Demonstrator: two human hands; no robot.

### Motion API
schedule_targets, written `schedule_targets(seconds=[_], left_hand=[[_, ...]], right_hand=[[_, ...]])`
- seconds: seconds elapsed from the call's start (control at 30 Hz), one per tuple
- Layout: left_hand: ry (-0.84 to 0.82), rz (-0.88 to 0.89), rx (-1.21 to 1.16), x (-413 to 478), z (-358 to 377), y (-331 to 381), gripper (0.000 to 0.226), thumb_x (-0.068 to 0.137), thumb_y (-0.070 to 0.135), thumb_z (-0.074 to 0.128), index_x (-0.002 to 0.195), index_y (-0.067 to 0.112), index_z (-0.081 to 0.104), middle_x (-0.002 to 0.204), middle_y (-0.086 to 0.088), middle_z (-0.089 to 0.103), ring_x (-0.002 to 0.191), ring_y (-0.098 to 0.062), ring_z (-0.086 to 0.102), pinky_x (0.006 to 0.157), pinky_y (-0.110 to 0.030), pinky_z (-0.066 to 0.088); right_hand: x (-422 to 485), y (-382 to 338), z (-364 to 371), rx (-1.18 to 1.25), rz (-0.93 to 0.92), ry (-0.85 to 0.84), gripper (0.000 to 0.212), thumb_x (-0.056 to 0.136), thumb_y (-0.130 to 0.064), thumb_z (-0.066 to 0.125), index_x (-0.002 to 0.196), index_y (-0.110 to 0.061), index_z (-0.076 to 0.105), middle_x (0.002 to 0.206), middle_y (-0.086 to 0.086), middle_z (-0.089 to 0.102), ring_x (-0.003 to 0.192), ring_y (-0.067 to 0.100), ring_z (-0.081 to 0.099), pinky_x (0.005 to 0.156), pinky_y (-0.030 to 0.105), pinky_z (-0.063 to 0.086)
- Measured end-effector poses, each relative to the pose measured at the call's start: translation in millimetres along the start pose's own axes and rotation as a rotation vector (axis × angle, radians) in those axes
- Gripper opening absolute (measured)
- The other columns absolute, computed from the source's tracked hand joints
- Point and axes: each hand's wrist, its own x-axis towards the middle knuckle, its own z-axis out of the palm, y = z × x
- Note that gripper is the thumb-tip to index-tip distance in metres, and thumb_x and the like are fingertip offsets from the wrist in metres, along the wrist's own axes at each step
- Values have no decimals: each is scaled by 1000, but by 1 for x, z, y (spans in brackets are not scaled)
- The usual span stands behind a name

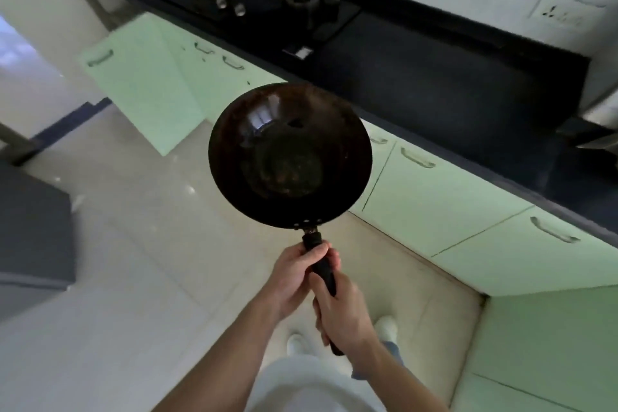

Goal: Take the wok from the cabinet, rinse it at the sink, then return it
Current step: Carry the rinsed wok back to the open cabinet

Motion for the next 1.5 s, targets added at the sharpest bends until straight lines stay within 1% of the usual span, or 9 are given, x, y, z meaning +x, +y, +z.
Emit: schedule_targets(seconds=[0.13,0.33,0.47,0.8,0.9,1.13,1.33,1.43,1.5], left_hand=[[57,63,-75,-12,-41,24,13,86,15,64,81,8,74,79,-12,66,77,-23,62,87,-38,46],[220,184,-227,-7,-103,58,16,93,6,56,103,-5,61,81,-15,66,78,-25,63,84,-37,51],[293,250,-295,4,-138,93,14,96,4,53,105,-5,59,84,-16,64,80,-26,62,85,-37,52],[462,374,-485,60,-213,209,20,95,2,53,111,-9,58,90,-17,65,80,-26,65,81,-33,58],[498,418,-522,75,-231,240,20,94,1,53,110,-9,58,89,-16,65,78,-25,65,79,-33,58],[566,483,-576,94,-276,288,17,94,1,53,108,-8,58,88,-16,65,77,-23,65,82,-34,57],[601,508,-624,106,-336,326,25,91,6,58,112,-7,57,91,-17,65,83,-26,65,82,-36,56],[608,516,-604,108,-377,355,24,93,7,57,114,-7,57,93,-17,65,85,-26,64,85,-37,54],[606,517,-605,108,-410,378,24,94,6,56,114,-7,57,92,-17,65,84,-26,64,83,-36,55]], right_hand=[[20,-17,39,-120,-12,-82,17,99,-20,50,87,-10,56,59,5,57,40,14,49,37,29,42],[65,-43,99,-215,-11,-208,20,100,-24,51,89,-10,60,60,8,60,41,15,50,37,28,42],[108,-63,135,-275,-47,-295,23,99,-27,52,87,-11,62,58,8,60,38,17,50,35,26,40],[232,-153,210,-307,-122,-552,23,99,-26,52,85,-10,59,53,-2,54,39,15,46,41,28,41],[262,-179,231,-341,-167,-592,23,100,-27,51,86,-10,60,54,0,56,42,16,49,41,29,43],[317,-207,284,-424,-241,-681,17,100,-28,53,88,-19,62,56,-2,61,47,9,55,52,32,51],[362,-226,346,-484,-253,-731,15,100,-32,52,101,-21,62,68,-8,64,57,6,60,61,26,53],[382,-246,390,-489,-269,-741,13,100,-31,53,93,-25,62,65,-6,64,55,8,59,59,28,52],[395,-261,425,-492,-271,-747,15,99,-29,53,88,-21,61,60,-4,61,50,9,56,54,28,49]])
